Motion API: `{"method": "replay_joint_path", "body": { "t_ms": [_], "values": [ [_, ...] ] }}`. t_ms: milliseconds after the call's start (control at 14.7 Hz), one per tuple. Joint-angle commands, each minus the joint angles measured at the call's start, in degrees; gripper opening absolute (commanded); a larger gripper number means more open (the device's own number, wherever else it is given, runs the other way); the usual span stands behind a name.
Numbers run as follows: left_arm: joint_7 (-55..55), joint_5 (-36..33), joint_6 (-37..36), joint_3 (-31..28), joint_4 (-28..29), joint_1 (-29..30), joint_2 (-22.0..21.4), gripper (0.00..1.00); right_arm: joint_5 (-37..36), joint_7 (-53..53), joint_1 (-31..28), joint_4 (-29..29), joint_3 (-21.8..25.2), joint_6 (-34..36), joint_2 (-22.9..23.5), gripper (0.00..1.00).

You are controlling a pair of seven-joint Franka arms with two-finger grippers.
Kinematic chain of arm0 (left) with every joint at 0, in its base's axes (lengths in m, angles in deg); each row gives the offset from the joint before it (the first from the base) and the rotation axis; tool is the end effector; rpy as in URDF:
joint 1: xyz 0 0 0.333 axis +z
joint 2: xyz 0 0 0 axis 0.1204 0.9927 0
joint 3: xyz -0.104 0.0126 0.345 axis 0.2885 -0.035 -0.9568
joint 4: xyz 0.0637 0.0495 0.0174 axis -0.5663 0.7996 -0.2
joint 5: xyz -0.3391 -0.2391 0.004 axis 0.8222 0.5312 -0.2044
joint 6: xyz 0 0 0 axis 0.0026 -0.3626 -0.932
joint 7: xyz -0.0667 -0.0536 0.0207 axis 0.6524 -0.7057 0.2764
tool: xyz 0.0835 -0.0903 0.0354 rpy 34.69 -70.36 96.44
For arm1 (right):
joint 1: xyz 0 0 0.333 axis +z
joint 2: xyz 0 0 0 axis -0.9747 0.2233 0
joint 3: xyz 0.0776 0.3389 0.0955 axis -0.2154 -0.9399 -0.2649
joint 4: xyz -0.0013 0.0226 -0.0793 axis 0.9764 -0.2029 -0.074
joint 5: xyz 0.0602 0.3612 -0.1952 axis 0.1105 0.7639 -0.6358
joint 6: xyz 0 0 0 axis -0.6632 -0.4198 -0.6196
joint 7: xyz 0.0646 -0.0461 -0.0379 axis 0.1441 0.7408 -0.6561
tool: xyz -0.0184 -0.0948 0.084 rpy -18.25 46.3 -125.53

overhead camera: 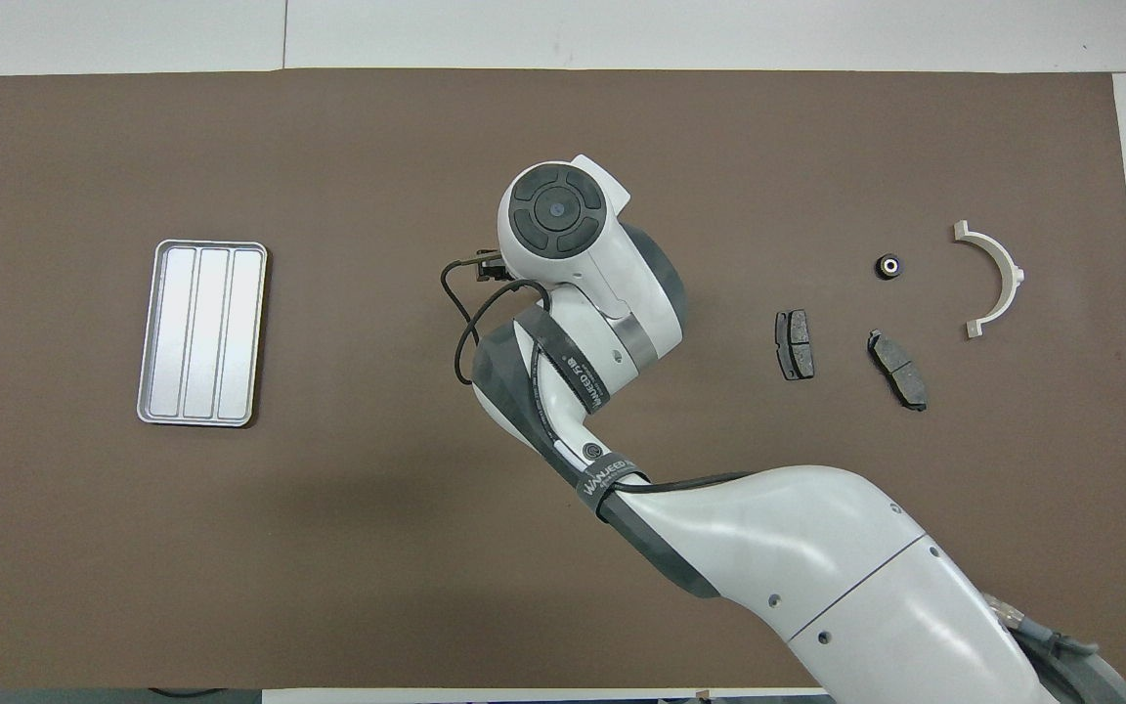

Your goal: Place bearing gear from tray to pile

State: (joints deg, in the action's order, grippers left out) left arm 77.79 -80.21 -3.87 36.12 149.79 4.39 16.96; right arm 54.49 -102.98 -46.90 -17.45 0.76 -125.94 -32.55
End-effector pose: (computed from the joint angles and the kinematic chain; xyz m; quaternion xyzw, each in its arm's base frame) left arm 0.5566 0.0379 0.6820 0.9915 0.1207 -0.0381 0.0309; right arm 0.6856 0.4379 0.3390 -0.9964 -0.0324 -0.0721 0.0305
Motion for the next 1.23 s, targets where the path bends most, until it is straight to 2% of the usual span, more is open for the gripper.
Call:
{"method": "replay_joint_path", "body": {
  "t_ms": [0,341,1159],
  "values": [
    [1.38,-0.34,1.98,0.42,2.31,0.33,-1.56,1.00,-1.12,-0.51,-0.40,5.92,-0.66,-0.16,4.22,1.00],
    [3.23,-2.71,4.10,2.44,3.89,-0.02,-1.21,1.00,-2.44,-0.07,-0.31,6.54,-0.66,-0.51,6.34,1.00],
    [2.70,-2.01,1.38,0.51,3.20,-1.34,-0.51,1.00,-3.58,0.72,0.56,5.76,-0.75,-0.68,7.57,0.99]
  ]
}}
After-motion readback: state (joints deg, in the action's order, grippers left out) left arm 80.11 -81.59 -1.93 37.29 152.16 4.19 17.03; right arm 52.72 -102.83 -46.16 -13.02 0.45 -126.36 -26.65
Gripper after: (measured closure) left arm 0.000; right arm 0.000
